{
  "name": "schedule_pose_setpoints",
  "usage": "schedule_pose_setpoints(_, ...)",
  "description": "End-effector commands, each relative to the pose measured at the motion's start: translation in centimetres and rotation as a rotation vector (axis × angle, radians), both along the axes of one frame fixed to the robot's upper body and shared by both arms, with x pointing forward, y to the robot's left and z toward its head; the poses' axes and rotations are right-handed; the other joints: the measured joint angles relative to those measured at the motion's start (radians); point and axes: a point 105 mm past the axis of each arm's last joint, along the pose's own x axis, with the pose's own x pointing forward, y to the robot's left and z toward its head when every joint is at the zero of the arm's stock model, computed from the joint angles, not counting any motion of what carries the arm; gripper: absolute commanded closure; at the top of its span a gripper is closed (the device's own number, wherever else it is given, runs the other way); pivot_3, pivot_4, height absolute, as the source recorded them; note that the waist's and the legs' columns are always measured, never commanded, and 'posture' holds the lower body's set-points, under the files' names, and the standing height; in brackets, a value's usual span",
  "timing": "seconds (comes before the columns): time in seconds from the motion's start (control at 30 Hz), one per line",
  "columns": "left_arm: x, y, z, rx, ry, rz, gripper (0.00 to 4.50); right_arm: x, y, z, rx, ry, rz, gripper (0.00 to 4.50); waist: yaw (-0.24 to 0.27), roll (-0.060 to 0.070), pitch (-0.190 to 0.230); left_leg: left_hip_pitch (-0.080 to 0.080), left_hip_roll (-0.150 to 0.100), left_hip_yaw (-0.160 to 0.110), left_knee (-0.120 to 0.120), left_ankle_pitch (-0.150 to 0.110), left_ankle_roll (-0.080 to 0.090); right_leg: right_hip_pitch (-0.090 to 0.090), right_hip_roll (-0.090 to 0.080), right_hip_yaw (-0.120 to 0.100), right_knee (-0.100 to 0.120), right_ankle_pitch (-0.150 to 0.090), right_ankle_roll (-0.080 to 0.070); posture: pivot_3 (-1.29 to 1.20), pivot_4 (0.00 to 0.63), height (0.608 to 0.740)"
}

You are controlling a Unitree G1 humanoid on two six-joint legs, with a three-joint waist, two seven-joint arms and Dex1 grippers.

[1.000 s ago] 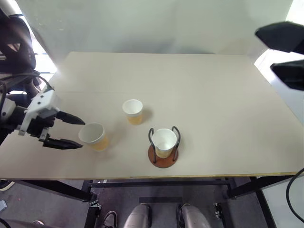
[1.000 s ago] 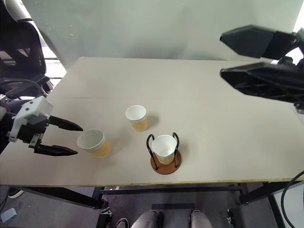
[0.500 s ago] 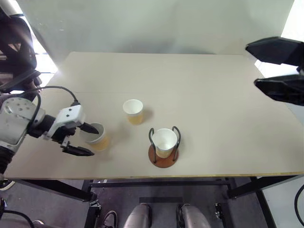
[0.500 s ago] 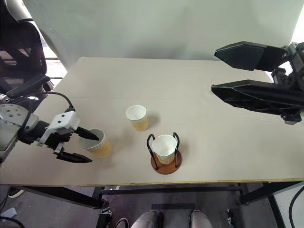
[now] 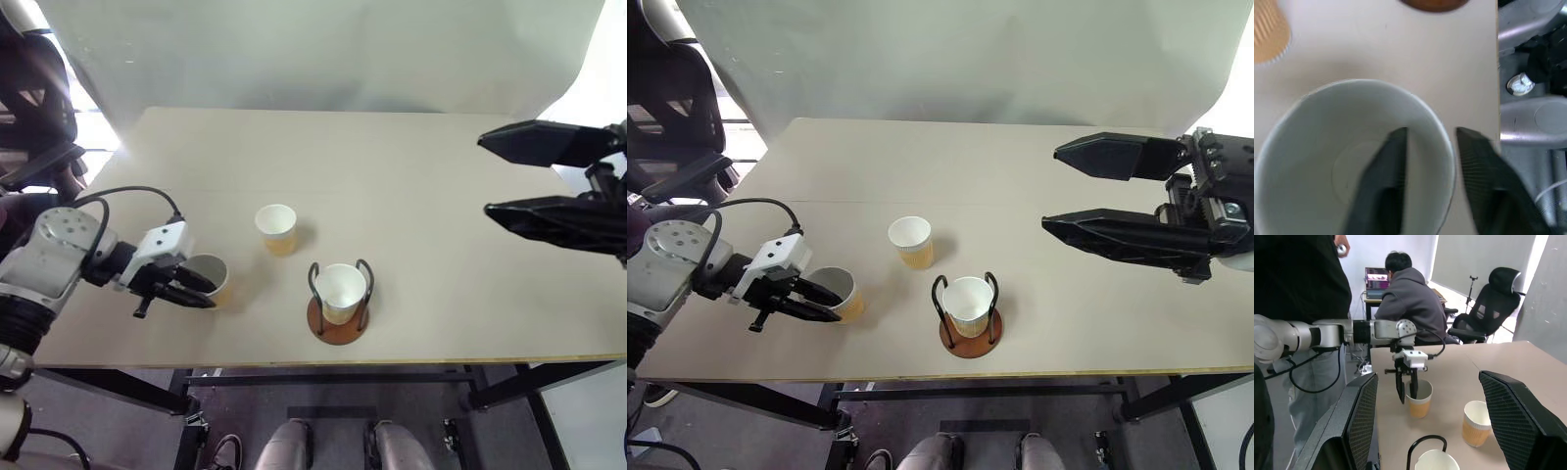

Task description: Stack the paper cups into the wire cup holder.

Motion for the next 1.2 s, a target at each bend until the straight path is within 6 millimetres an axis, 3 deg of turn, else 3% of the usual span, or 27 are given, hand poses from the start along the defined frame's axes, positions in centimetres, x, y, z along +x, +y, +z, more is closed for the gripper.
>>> schedule_pose_setpoints(0.03,-0.8,-1.3,2.7,-0.086,-0.005,-0.057,4.48,-0.6,-0.1,0.9,0.010,-0.064,-0.023,1.12,0.000,0.000,0.000,0.000,0.000,0.000,0.000,0.000,0.000,0.000,0.000,0.000,0.000,0.000,0.000,0.00,0.150,0.740)
schedule_pose_setpoints(0.13,-1.0,-2.2,4.9,-0.133,-0.042,-0.088,4.48,-0.3,-0.3,0.9,0.010,-0.074,-0.060,1.12,0.002,0.000,0.000,-0.001,0.000,0.000,0.000,0.000,-0.001,0.000,0.000,0.000,-0.001,0.001,0.001,0.00,0.150,0.740)
schedule_pose_setpoints(0.3,-0.4,-3.0,10.9,-0.220,-0.203,-0.113,4.48,-0.6,-0.5,1.1,0.006,-0.097,-0.074,1.12,0.004,0.000,0.000,-0.002,-0.001,0.000,0.001,0.000,-0.002,0.000,0.000,0.000,-0.001,0.002,0.003,0.00,0.150,0.740)
schedule_pose_setpoints(0.43,-0.8,-6.6,16.7,-0.346,-0.342,-0.282,4.48,-0.6,-0.7,1.4,0.002,-0.123,-0.094,1.12,0.005,0.000,0.000,-0.004,-0.002,-0.001,0.002,-0.002,-0.005,0.000,-0.001,0.001,-0.003,0.002,0.004,0.00,0.150,0.740)
schedule_pose_setpoints(0.53,-1.1,-8.9,18.9,-0.412,-0.369,-0.385,4.48,-0.6,-0.6,1.4,0.000,-0.134,-0.096,1.12,0.006,0.000,0.000,-0.005,-0.004,-0.001,0.003,-0.003,-0.004,0.001,-0.003,0.001,-0.003,0.002,0.007,0.00,0.150,0.740)
schedule_pose_setpoints(0.63,-1.0,-10.9,19.1,-0.421,-0.345,-0.462,4.48,-0.8,-0.4,1.3,0.000,-0.146,-0.096,1.12,0.003,0.002,0.001,-0.004,-0.005,0.001,0.003,0.000,0.003,0.002,-0.004,0.001,-0.003,0.000,0.011,0.00,0.150,0.740)
schedule_pose_setpoints(0.87,-0.3,-14.2,17.0,-0.355,-0.270,-0.584,4.48,-1.5,0.1,1.0,-0.003,-0.173,-0.122,1.12,0.006,0.004,0.002,-0.007,-0.004,0.000,0.010,-0.001,0.013,0.003,-0.004,0.001,-0.003,-0.003,0.033,0.00,0.150,0.740)
schedule_pose_setpoints(1.2,-0.9,-17.3,15.5,-0.346,-0.198,-0.719,4.48,-2.5,0.5,0.9,-0.014,-0.186,-0.180,1.12,0.012,0.007,0.003,-0.014,-0.010,0.002,0.020,-0.006,0.015,0.004,-0.011,0.001,-0.005,-0.003,0.037,0.00,0.150,0.740)
